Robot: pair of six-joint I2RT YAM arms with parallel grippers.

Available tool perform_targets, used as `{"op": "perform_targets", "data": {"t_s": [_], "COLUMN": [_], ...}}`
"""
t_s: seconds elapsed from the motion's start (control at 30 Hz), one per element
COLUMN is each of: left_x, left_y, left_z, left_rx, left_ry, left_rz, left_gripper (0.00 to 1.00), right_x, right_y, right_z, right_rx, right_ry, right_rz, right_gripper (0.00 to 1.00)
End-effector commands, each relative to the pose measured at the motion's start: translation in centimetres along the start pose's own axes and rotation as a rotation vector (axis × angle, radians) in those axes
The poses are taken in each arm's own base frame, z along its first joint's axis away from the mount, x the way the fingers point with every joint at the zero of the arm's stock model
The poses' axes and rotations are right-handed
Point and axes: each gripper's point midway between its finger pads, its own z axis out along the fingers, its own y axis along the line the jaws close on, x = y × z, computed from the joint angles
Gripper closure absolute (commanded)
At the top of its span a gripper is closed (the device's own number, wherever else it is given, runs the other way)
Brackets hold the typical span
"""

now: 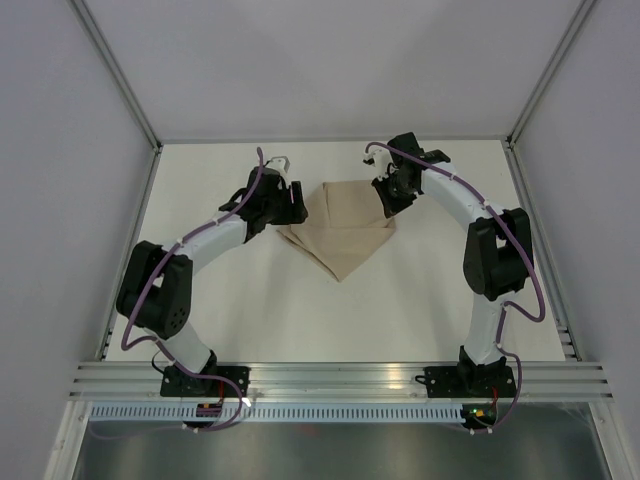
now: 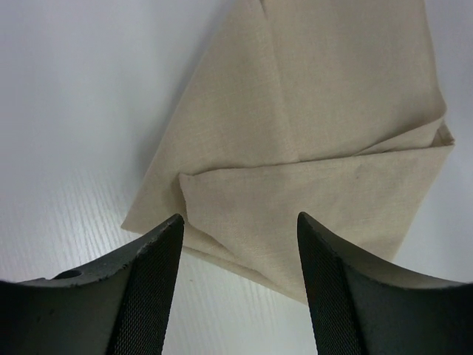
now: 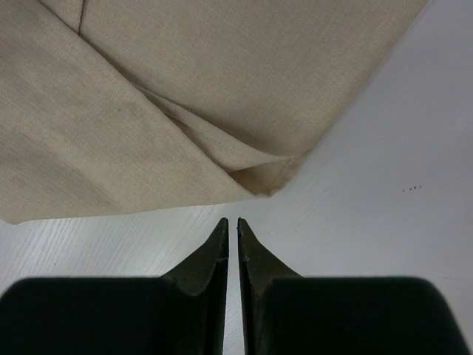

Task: Fold the napkin, place the utensils inside, and roll it up
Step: Fold the napkin at the center of the board.

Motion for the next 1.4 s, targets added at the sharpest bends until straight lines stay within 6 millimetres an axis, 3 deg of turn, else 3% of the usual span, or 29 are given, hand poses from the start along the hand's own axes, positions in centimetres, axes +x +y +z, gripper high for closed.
{"op": "perform_targets", "data": {"t_s": [0.0, 0.23, 0.9, 1.2, 1.37], "left_x": [1.2, 2.6, 3.5, 3.6, 3.7], "left_y": [1.6, 1.9, 1.5, 1.1, 1.0], "left_z": [-0.3, 0.6, 2.7, 3.3, 3.4], "left_rx": [-0.079, -0.085, -0.072, -0.059, -0.058], "left_ry": [0.087, 0.158, 0.208, 0.218, 0.222], "left_rz": [0.035, 0.033, 0.007, 0.005, 0.01], "left_gripper": [0.32, 0.35, 0.46, 0.58, 0.73], "right_x": [-1.0, -1.0, -1.0, -1.0, -1.1], "right_y": [-0.4, -0.3, -0.4, -0.5, -0.5], "right_z": [-0.8, -0.9, -0.9, -0.9, -1.0], "right_rx": [0.034, 0.035, 0.039, 0.041, 0.042], "right_ry": [-0.029, -0.033, -0.034, -0.038, -0.041], "right_rz": [0.019, 0.02, 0.021, 0.019, 0.018], "right_gripper": [0.86, 0.86, 0.87, 0.87, 0.87]}}
